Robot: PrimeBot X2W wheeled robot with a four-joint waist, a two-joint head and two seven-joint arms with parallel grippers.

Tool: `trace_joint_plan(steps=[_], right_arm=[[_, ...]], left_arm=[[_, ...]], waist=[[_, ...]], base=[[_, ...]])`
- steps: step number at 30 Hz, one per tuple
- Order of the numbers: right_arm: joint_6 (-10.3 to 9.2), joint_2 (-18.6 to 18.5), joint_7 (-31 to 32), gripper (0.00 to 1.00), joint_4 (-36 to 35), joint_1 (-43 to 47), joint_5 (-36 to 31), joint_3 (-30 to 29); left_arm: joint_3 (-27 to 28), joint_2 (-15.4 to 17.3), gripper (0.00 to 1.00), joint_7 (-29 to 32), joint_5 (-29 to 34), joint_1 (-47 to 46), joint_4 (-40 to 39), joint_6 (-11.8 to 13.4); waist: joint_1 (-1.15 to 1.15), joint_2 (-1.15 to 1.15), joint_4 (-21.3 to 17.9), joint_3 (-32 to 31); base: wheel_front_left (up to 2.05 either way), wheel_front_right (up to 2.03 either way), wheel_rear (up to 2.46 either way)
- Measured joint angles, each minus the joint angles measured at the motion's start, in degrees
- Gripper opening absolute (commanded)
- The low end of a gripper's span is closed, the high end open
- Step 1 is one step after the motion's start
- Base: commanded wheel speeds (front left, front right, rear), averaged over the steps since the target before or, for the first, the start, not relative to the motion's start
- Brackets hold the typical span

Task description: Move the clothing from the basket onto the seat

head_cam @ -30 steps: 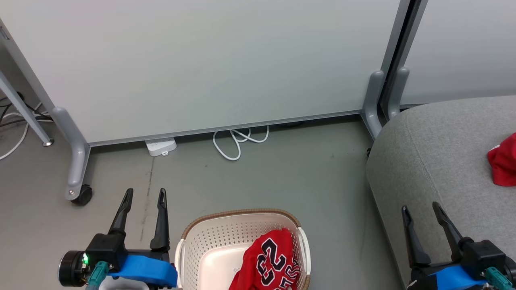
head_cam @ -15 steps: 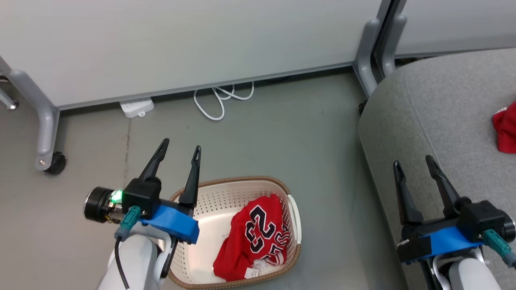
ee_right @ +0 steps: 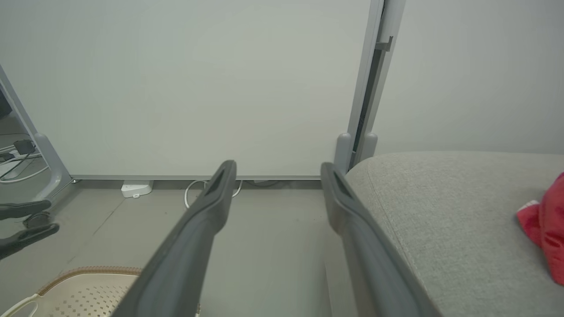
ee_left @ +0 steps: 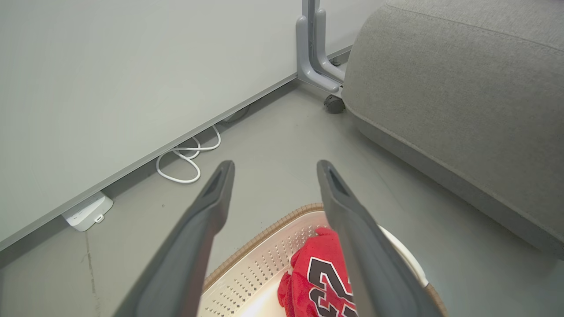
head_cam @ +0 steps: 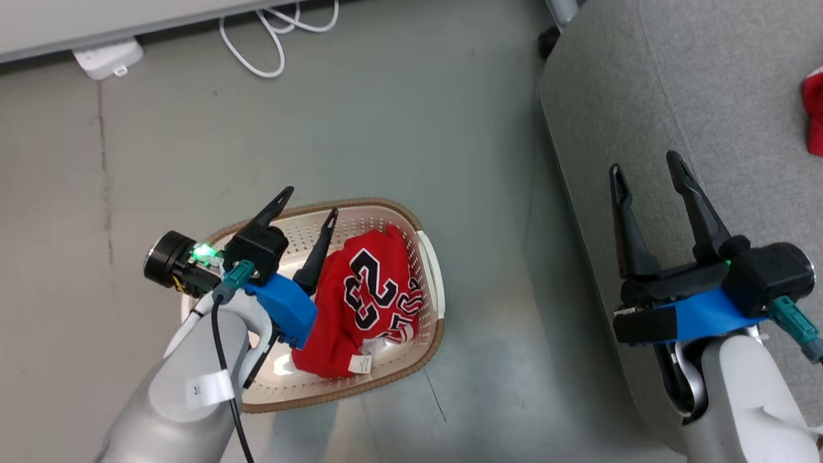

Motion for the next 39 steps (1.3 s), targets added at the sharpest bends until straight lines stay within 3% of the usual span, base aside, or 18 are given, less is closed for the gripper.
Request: trace_joint_plan(steps=[23, 39], right_arm=[[0.0, 0.38, 0.0, 1.0, -3.9, -10.0, -0.35, 2.48], [0.0, 0.47, 0.01, 1.0, -5.32, -12.07, -0.7, 2.8]], left_arm=[[-24.66, 3.61, 1.0, 0.26, -12.54, -17.62, 22.83, 0.0], [-32.59, 4.28, 1.0, 2.96, -21.24, -21.15, 28.35, 0.0]], waist=[[0.0, 0.0, -5.39, 21.39], [-0.01, 0.0, -6.17, 29.12]], base=[[0.0, 0.0, 0.0], [0.0, 0.0, 0.0]])
